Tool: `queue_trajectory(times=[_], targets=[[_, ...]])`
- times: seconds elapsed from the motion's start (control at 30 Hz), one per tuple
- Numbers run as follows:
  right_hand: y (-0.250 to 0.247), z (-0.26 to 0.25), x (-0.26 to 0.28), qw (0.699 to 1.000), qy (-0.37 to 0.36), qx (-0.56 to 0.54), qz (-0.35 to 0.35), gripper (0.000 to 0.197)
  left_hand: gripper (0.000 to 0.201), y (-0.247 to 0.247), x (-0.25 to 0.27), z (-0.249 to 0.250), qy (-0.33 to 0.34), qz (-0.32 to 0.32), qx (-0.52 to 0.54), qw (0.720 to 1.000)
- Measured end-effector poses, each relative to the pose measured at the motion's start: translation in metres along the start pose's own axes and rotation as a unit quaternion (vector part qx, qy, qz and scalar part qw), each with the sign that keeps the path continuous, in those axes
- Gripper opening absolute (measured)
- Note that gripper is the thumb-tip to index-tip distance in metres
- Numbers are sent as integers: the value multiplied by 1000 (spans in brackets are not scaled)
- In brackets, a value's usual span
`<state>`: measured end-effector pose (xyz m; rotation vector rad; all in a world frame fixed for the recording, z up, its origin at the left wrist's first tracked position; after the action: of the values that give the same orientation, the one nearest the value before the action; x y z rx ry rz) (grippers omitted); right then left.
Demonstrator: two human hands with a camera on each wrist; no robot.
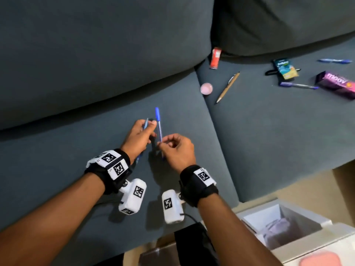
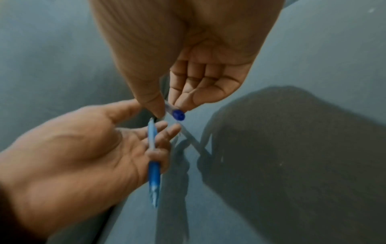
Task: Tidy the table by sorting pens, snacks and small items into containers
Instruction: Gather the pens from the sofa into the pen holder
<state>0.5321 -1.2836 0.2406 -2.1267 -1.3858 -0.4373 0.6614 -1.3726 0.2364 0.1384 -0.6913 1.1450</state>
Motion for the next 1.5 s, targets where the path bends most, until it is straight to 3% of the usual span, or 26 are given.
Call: queue_trajectory(times=[0.13, 0.27, 0.33, 0.43, 0.5, 0.63, 0.87, 1.03, 1.2, 1.37, 1.43, 1.5], targets=[[-43, -19, -9, 994, -46, 87, -55, 22, 19, 50, -11, 22, 20, -12, -16, 1000], [-135, -40, -54, 983, -59, 157, 81, 21, 18, 49, -22, 29, 19, 42, -17, 999], [-174, -53, -84, 975, -63, 165, 135, 30, 12, 49, -23, 33, 12, 35, -4, 999], [-204, -66, -129, 964, -50, 212, 151, 54, 49, 52, -21, 37, 8, -9, -23, 1000], [-211, -68, -152, 958, -14, 250, 138, 67, 60, 54, -22, 37, 7, -31, -26, 999], [-203, -67, -167, 964, 19, 239, 114, 61, 59, 62, -27, 36, -1, -48, -16, 999], [-189, -57, -154, 953, 21, 281, 112, 70, 33, 76, -30, 47, -18, -35, 42, 998], [-181, -65, -151, 945, 21, 298, 135, 53, 30, 80, -28, 65, 9, -71, 41, 997], [-184, -57, -125, 972, 11, 178, 151, 53, 30, 75, -29, 76, 19, -60, 31, 998], [-153, -51, -65, 993, -66, 84, 52, 49, 27, 97, -32, 88, 12, -89, 79, 993], [-132, -46, -43, 992, -83, 95, -11, 49, 21, 114, -32, 91, 33, -113, 53, 992], [-132, -40, -39, 989, -91, 115, -20, 41, 13, 128, -32, 97, 70, -112, -2, 991]])
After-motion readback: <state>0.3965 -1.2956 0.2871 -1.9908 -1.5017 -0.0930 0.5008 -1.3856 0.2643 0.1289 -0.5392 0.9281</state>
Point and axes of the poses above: each hand's wrist, its own x-axis away from the middle knuckle, its own y-axis out of the palm, z = x × y, the point moved 9 cm from there along -x, towards the middle knuckle, and after that the axes turned 4 degrees about -x, right-handed, at the moved point
